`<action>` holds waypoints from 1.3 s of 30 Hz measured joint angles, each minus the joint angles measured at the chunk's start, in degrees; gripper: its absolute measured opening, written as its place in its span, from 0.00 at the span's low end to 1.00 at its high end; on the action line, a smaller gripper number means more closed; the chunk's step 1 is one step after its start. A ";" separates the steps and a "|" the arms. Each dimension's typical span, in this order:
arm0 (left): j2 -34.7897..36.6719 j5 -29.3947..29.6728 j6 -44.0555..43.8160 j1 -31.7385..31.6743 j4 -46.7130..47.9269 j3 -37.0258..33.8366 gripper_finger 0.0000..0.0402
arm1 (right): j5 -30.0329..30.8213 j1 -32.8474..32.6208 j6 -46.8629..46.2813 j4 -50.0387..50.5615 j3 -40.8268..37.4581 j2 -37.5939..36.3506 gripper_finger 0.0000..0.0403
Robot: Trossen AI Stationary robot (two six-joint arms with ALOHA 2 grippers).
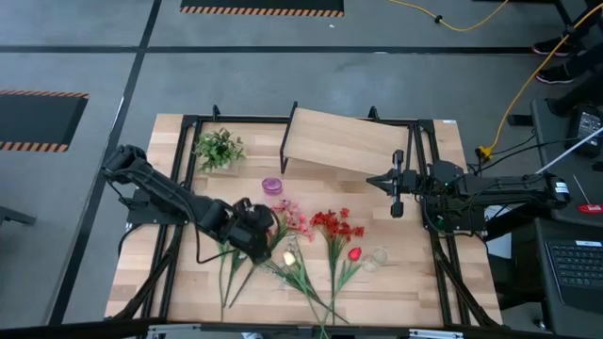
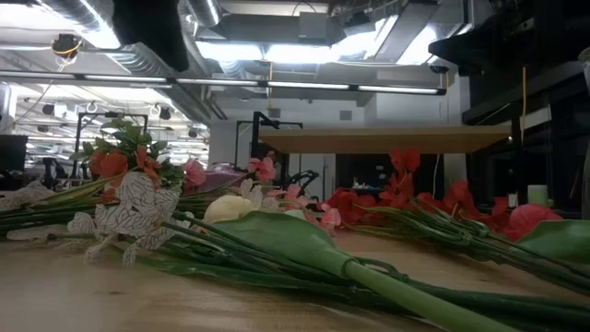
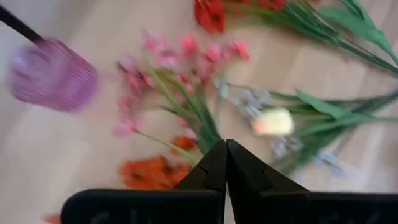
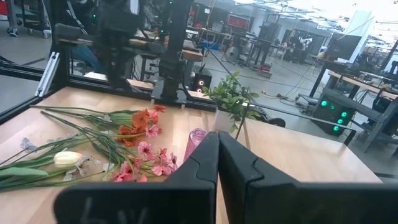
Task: Pick and place flowers into a vace then onto a shelf
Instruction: Put the pink flowers into the purple vase
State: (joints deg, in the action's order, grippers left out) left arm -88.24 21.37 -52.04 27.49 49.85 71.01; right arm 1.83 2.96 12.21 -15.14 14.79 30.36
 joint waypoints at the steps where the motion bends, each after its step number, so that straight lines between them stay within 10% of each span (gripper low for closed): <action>1: -0.70 -1.25 -1.04 0.28 0.49 0.33 0.00 | 0.00 0.00 -0.03 0.00 0.00 0.01 0.03; 20: -5.59 -6.44 -10.26 3.34 3.18 0.93 0.04 | -0.02 -0.02 -0.15 0.97 -0.02 0.01 0.03; 39: -5.59 -4.36 -13.00 3.65 2.89 -2.10 0.37 | -0.02 0.00 -0.03 3.07 -0.07 0.01 0.03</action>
State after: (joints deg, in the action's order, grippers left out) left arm -93.82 17.01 -65.04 31.14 52.74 68.91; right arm 1.80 2.96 12.18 -12.06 14.72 30.37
